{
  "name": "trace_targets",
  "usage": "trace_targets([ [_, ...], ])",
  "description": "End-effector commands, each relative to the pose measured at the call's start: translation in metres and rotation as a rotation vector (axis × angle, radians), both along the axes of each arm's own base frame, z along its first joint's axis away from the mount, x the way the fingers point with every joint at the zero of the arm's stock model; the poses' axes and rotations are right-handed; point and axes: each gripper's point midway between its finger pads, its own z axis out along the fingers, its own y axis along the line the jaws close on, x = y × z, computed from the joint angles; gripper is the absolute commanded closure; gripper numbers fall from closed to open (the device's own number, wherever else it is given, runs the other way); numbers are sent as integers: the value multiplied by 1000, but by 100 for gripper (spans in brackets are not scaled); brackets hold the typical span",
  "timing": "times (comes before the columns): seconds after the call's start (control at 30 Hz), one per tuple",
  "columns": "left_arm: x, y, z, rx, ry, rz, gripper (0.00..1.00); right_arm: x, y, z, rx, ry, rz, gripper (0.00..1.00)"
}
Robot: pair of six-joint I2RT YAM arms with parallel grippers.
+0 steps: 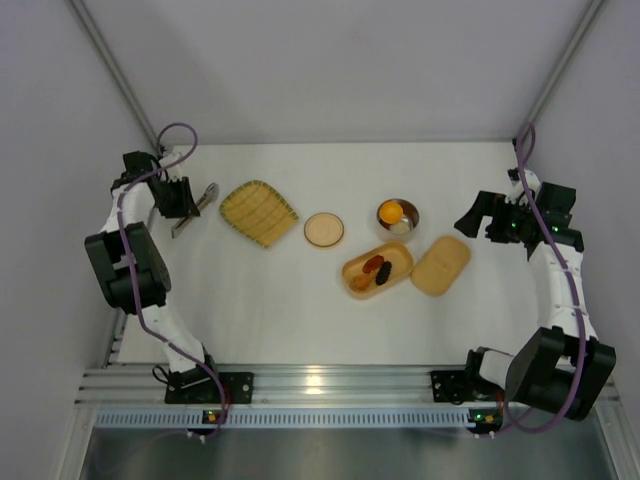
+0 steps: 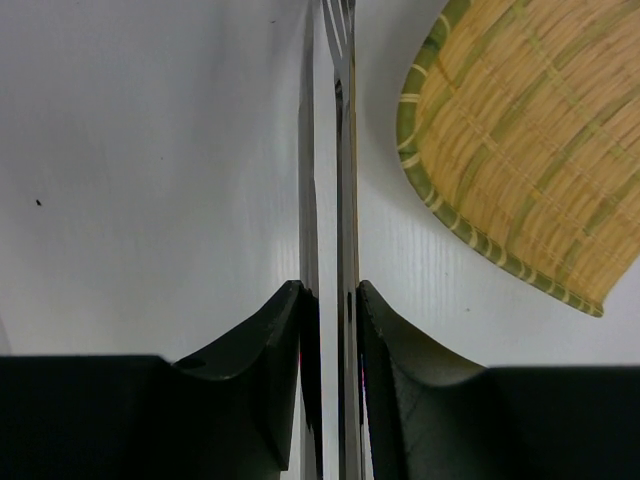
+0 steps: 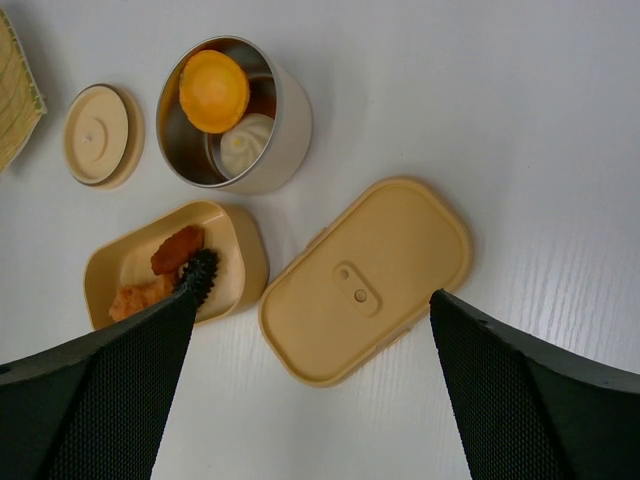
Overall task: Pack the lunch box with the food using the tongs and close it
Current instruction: Place the clamp at the center of the board.
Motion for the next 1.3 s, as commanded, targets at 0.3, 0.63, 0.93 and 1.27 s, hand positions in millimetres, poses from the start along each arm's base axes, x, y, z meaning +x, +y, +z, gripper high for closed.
trace_targets([
  [0.3, -12, 12, -58, 92, 40, -40, 65, 5, -4, 7, -2, -33, 6, 1],
  [0.63, -46, 6, -83, 92, 119, -43, 52, 5, -1, 11, 15, -40, 11, 0],
  [0.93, -38, -2, -43, 66, 49, -64, 40, 2, 0, 15, 3, -48, 15, 1],
  [1.27, -27, -8, 38, 56, -82, -78, 26, 0, 0, 25, -18, -70, 33, 1],
])
